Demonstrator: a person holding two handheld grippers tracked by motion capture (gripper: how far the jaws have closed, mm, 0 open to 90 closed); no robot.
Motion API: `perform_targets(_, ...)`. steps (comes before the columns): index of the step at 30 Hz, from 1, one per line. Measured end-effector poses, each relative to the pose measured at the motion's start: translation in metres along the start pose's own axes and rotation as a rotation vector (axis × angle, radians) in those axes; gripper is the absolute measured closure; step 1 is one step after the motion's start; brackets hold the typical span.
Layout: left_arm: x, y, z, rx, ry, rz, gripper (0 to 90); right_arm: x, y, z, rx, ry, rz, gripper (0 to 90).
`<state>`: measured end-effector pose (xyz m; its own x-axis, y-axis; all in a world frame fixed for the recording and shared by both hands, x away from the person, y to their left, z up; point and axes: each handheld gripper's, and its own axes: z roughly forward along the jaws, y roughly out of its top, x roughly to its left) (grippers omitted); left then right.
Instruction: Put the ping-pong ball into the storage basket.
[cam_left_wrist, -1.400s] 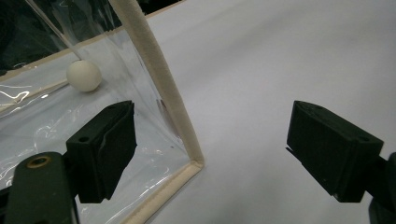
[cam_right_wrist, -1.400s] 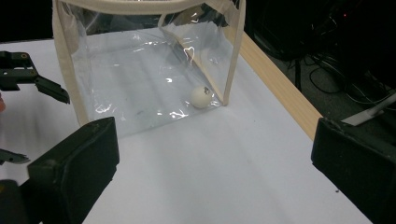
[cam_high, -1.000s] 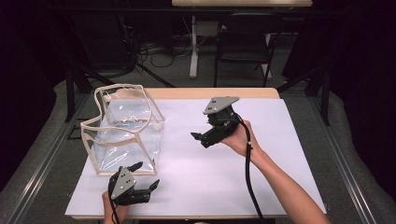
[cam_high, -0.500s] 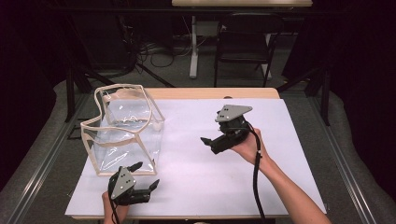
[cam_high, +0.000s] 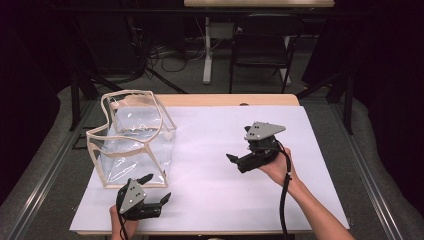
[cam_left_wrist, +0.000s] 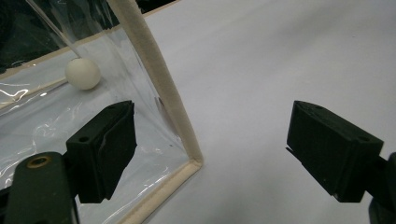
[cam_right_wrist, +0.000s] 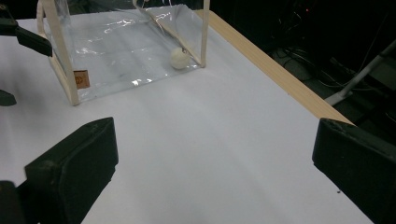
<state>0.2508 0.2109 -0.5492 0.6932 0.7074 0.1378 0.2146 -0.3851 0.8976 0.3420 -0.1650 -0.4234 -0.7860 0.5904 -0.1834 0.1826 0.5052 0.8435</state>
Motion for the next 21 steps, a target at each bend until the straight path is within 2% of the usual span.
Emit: perform_targets(21,0.0,0.0,0.0,-0.001,0.003,-0.003,16.1,0.004,-0.055,-0.025,-0.005,-0.06,0.037,0.3)
